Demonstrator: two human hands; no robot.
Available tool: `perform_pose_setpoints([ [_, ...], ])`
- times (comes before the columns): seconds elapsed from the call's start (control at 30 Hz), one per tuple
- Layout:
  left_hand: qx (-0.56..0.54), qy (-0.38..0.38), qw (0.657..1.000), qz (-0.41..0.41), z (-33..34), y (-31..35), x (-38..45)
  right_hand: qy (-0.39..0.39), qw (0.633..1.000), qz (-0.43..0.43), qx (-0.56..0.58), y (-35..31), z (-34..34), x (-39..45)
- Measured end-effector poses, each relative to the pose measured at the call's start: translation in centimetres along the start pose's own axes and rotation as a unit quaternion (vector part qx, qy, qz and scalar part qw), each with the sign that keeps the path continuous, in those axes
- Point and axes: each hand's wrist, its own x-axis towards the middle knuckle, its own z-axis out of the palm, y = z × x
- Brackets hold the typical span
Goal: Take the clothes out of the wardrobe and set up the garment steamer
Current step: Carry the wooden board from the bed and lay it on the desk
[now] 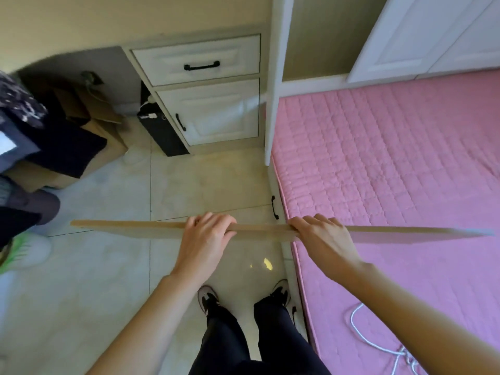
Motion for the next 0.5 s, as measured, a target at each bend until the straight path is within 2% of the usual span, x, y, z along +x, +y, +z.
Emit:
perform_pose_setpoints([
  [0.3, -0.020, 0.059, 0.996, -0.063, -7.9, -9.1, -9.7, -0.008, 0.997, -0.065, 0.045, -14.3, -3.3, 1.5],
  [0.5, -0.029, 0.072, 0.992, -0.101, -11.7, -16.1, -14.0, -0.017, 0.994, -0.094, 0.044, -22.9, -4.2, 4.1],
])
